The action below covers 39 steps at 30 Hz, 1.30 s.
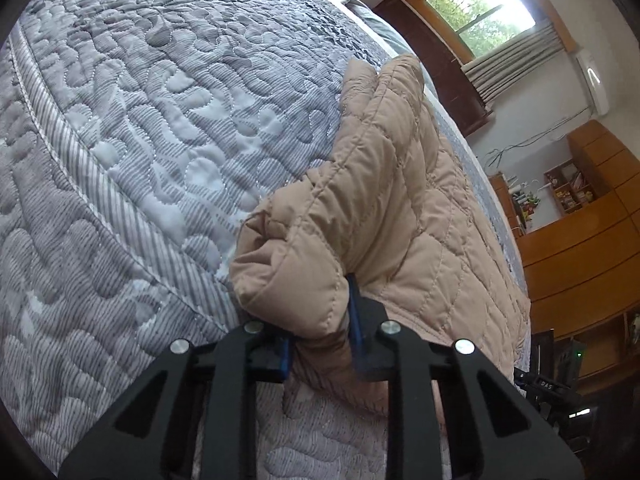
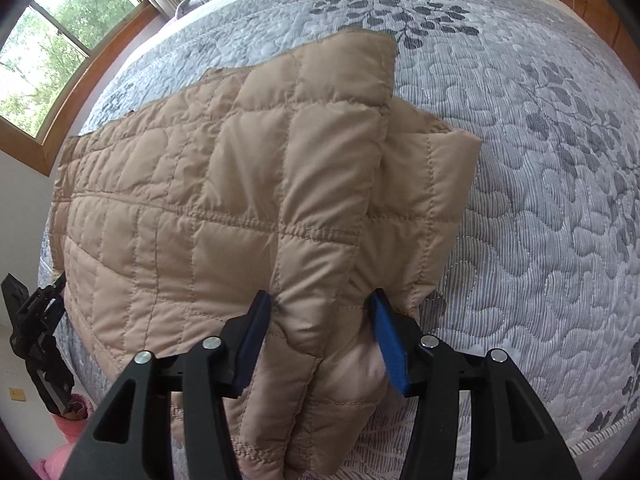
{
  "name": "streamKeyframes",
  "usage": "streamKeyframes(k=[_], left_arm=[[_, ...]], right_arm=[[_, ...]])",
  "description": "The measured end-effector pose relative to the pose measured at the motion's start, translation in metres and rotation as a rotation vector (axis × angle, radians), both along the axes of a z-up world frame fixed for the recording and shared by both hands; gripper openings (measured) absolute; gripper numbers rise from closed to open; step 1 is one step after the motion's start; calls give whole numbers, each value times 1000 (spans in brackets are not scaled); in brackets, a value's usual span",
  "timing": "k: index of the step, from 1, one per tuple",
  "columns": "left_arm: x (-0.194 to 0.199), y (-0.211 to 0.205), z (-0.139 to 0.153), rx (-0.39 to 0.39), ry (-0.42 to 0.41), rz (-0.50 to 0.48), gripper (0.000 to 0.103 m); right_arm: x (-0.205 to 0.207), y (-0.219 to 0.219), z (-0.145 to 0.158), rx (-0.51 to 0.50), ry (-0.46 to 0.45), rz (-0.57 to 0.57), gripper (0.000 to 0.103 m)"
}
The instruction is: Fold large clothes
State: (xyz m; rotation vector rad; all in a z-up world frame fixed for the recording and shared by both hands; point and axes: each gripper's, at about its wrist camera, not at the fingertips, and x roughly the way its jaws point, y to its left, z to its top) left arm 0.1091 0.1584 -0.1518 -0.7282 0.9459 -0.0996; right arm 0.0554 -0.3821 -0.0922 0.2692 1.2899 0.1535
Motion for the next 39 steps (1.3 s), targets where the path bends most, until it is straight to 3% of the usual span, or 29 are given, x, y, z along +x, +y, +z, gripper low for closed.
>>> streamKeyframes(k=[9, 14, 19, 25, 32, 39], left_arm=[[-23, 5, 8, -13, -64, -1, 14], [-42, -8, 52, 101, -229, -42, 10], [-55, -41, 104, 175, -398, -174, 9], [-58, -108, 134, 219, -524, -396, 9], [-48, -169, 130, 250, -534, -603, 9], [-27, -211, 99, 281, -444, -725, 9]], right_arm=[[-5, 6, -2, -27, -40, -18, 53], [-7, 6, -1, -13, -22, -24, 53], [-5, 3, 4, -16, 3, -39, 52], [-6, 4, 7, -23, 8, -51, 52], [-6, 3, 6, -15, 12, -54, 52], [-9, 2, 7, -13, 9, -57, 52]])
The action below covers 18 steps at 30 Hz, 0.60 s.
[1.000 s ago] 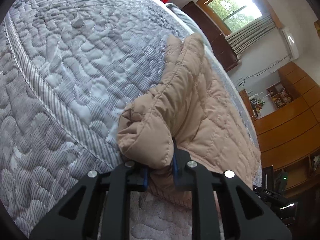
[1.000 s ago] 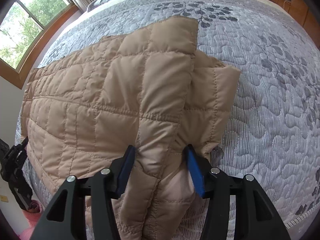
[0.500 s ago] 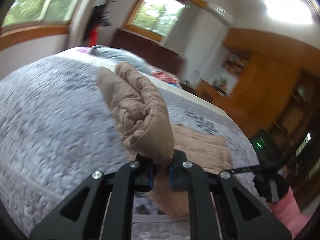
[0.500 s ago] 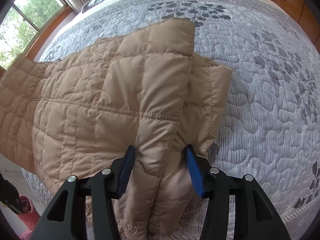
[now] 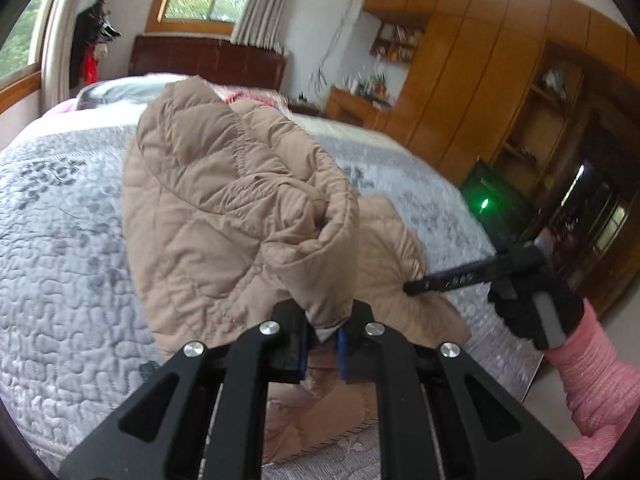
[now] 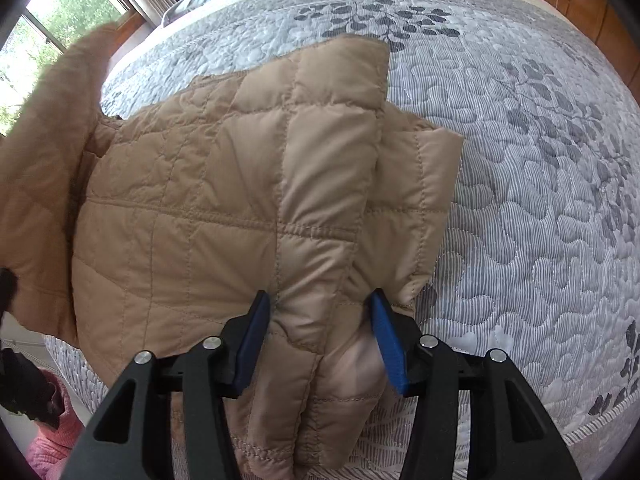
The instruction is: Fold large clothes
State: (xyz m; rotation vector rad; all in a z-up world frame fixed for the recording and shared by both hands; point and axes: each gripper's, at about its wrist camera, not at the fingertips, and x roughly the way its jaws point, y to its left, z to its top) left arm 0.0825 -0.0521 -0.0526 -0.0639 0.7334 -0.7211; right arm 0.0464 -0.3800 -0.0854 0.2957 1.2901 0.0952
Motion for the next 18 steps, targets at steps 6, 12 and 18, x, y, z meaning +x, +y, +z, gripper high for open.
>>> streamKeyframes(k=[6, 12, 18], left_arm=[[22, -24, -32, 73, 96, -52, 9], [32, -41, -58, 129, 131, -87, 9], [30, -47, -65, 150, 118, -91, 9]], right_arm=[[-1, 0, 1, 1, -2, -6, 52], [-1, -1, -1, -2, -5, -10, 52], [0, 1, -2, -14, -13, -14, 52]])
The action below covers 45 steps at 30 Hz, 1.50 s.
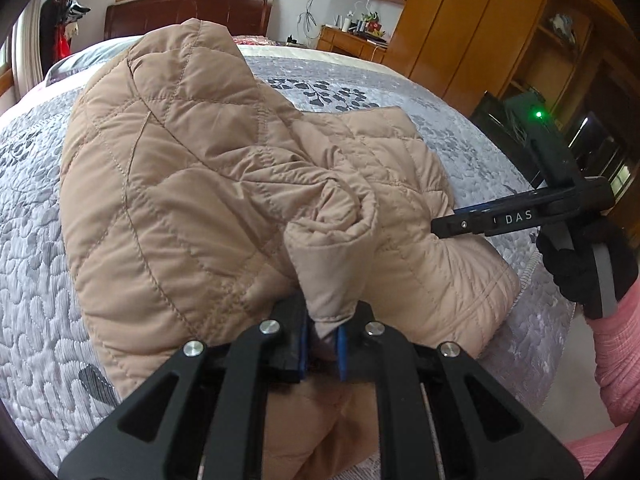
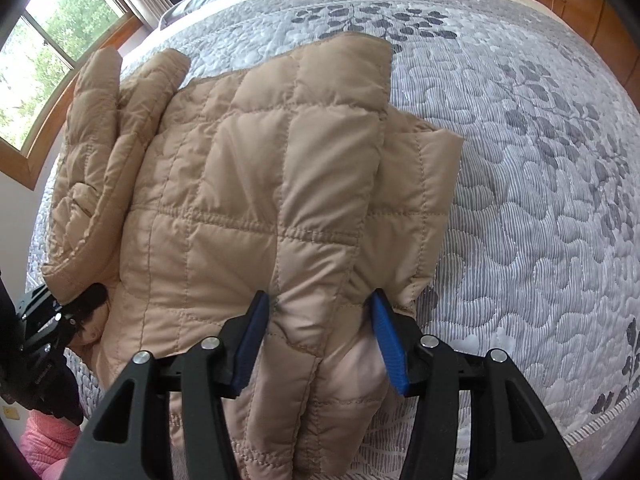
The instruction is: Fold large clothes
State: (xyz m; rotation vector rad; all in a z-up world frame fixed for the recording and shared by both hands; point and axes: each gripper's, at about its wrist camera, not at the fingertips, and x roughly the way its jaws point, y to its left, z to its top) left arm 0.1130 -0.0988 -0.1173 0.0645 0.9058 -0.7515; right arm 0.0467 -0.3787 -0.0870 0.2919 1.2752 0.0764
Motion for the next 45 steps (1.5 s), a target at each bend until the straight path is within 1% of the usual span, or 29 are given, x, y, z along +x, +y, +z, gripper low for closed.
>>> streamKeyframes(k=[3, 5, 7, 9, 12, 13, 15, 16, 18, 20, 23, 25, 26, 27, 28, 29, 30, 32, 35, 38, 41, 43, 44, 45], left_arm=[[0, 5, 9, -21, 14, 3, 11], [-5, 11, 18, -52, 28, -26, 17], [-10, 19, 28, -87, 36, -39, 20], [-16, 31, 41, -142, 51, -53, 23], [-22, 54, 62, -247, 78, -76, 23], [-23, 62, 69, -273, 80, -74, 23], [-20, 80, 81, -302, 65, -29, 25], [-17, 86, 84, -301, 57, -7, 25], [1, 102, 83, -249, 40, 113, 25], [23, 115, 73, -190, 44, 223, 25], [49, 133, 58, -112, 64, 337, 24], [62, 142, 48, -106, 101, 363, 24], [67, 145, 43, -110, 115, 368, 24], [71, 146, 41, -106, 117, 371, 24], [75, 145, 37, -96, 117, 381, 24], [76, 144, 35, -93, 118, 381, 24], [79, 143, 32, -90, 121, 376, 24], [81, 141, 28, -87, 132, 369, 24], [79, 135, 25, -73, 131, 354, 24], [78, 131, 24, -67, 120, 352, 24], [79, 130, 21, -72, 121, 348, 24], [80, 129, 19, -74, 123, 346, 24], [81, 129, 19, -76, 125, 345, 24], [81, 129, 19, -78, 126, 345, 24]], right_arm=[[0, 2, 1, -9, -1, 2, 52], [1, 2, 1, -13, 0, 5, 52], [1, 3, 2, -18, 1, 8, 52], [1, 4, 3, -26, 0, 11, 53], [0, 6, 5, -39, -2, 18, 53], [0, 6, 6, -43, -2, 20, 53], [-2, 6, 9, -59, -3, 28, 53], [-2, 7, 10, -66, -3, 29, 53], [-3, 7, 14, -75, 0, 29, 53], [-6, 8, 25, -89, -14, 24, 53], [-10, 9, 50, -122, -64, 26, 54], [-10, 13, 68, -90, -90, 44, 61], [-8, 17, 76, -54, -99, 64, 68], [-6, 22, 84, -18, -107, 86, 74], [-3, 29, 92, 25, -115, 110, 77], [1, 35, 98, 60, -123, 128, 83], [4, 43, 104, 93, -129, 148, 88], [14, 66, 111, 138, -125, 198, 89], [27, 102, 111, 152, -95, 265, 91], [45, 124, 99, 117, -30, 269, 92], [62, 129, 83, 147, 34, 256, 91], [71, 133, 73, 185, 65, 258, 84], [75, 135, 70, 189, 78, 257, 72], [77, 136, 67, 187, 83, 253, 55]])
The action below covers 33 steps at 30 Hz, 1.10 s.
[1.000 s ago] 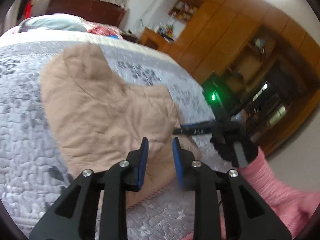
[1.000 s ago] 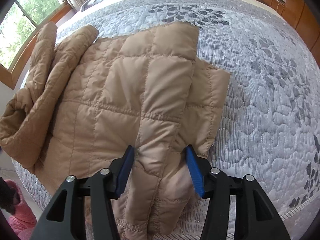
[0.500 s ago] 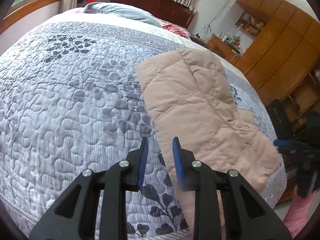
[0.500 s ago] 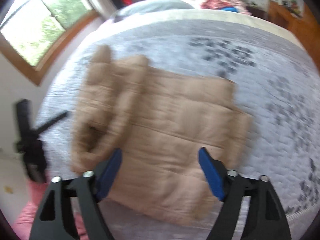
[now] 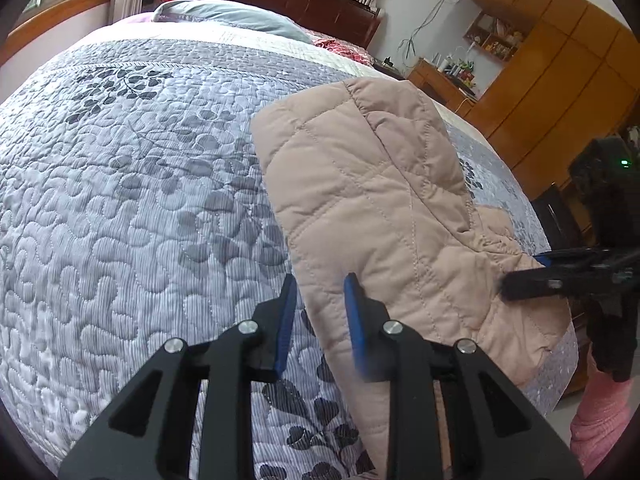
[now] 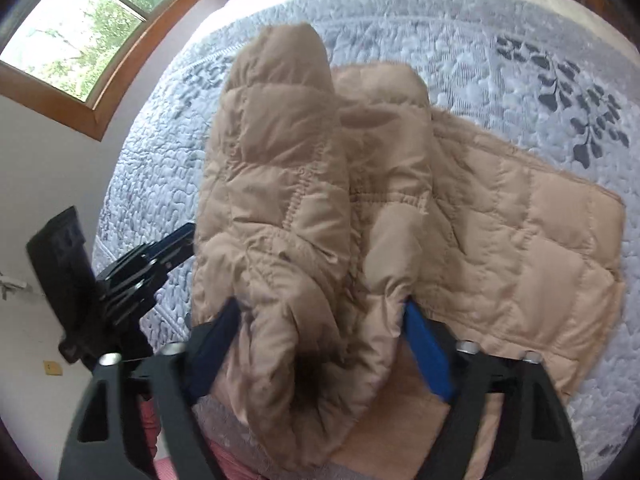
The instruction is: Fold large clothes
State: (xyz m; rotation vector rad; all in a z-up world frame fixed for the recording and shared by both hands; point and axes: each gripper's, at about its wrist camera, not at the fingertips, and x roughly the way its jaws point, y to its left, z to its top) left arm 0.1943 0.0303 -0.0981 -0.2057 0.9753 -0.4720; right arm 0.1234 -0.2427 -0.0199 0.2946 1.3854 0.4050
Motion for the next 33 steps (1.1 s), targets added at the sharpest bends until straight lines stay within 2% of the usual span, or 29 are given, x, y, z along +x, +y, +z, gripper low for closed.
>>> streamKeyframes(k=[1, 3, 5, 9, 12, 18, 21, 25, 33], left_arm=[[0, 0, 1, -3, 1, 0, 24], [0, 4, 3, -22, 7, 7, 23], [0, 8, 7, -52, 10, 12, 23], [-5, 8, 21, -78, -16, 12, 23], [-11, -6, 33, -86, -37, -24, 23], [-23, -57, 50, -85, -75, -149, 23], [-27, -86, 53, -78, -81, -213, 23], [-30, -117, 47, -34, -83, -270, 23], [-22, -153, 13, 48, -10, -344, 23]], right_arm=[[3, 1, -3, 15, 3, 7, 49], [3, 0, -1, 37, -19, 10, 29], [-3, -1, 9, 48, -70, 30, 23], [-25, -13, 43, 44, -190, 39, 20], [-46, -34, 67, 36, -259, 9, 20], [-81, -84, 80, 16, -311, -94, 20], [-94, -111, 73, 4, -307, -150, 20], [-104, -137, 46, 3, -259, -208, 20], [-108, -162, -15, 22, -161, -248, 22]])
